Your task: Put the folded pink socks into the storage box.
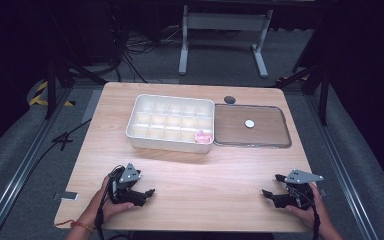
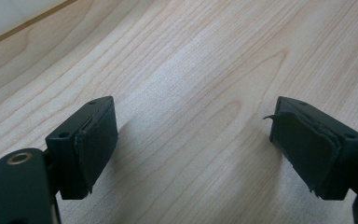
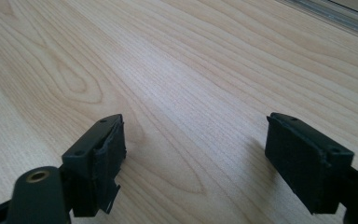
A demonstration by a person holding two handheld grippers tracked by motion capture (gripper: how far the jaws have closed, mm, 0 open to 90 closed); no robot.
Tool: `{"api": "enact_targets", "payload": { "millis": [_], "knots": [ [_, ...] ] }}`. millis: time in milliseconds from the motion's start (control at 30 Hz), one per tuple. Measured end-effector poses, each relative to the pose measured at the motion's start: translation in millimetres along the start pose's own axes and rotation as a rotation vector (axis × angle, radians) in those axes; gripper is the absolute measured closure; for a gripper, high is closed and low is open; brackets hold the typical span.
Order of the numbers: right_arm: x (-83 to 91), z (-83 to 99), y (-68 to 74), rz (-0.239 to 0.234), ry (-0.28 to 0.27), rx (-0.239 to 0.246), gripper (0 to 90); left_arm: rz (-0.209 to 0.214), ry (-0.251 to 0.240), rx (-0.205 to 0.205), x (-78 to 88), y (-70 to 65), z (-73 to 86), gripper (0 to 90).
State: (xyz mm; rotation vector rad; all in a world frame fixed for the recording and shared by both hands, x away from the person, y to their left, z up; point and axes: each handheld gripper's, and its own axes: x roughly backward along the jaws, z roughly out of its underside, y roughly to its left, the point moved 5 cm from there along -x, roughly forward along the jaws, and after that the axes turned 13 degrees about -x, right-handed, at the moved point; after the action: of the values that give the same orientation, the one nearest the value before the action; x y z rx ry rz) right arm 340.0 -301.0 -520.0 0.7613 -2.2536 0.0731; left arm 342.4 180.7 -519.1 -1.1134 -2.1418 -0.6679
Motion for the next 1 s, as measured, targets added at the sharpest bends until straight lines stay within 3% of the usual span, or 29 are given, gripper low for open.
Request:
{"api": "enact_targets", "payload": {
  "millis": [1000],
  "knots": [
    [-4.2,-3.5,-2.1,0.021,0.005,-0.019,15.5,0.001,0.005,-0.011,0.0,1.1,-0.1,14.9]
  ]
}}
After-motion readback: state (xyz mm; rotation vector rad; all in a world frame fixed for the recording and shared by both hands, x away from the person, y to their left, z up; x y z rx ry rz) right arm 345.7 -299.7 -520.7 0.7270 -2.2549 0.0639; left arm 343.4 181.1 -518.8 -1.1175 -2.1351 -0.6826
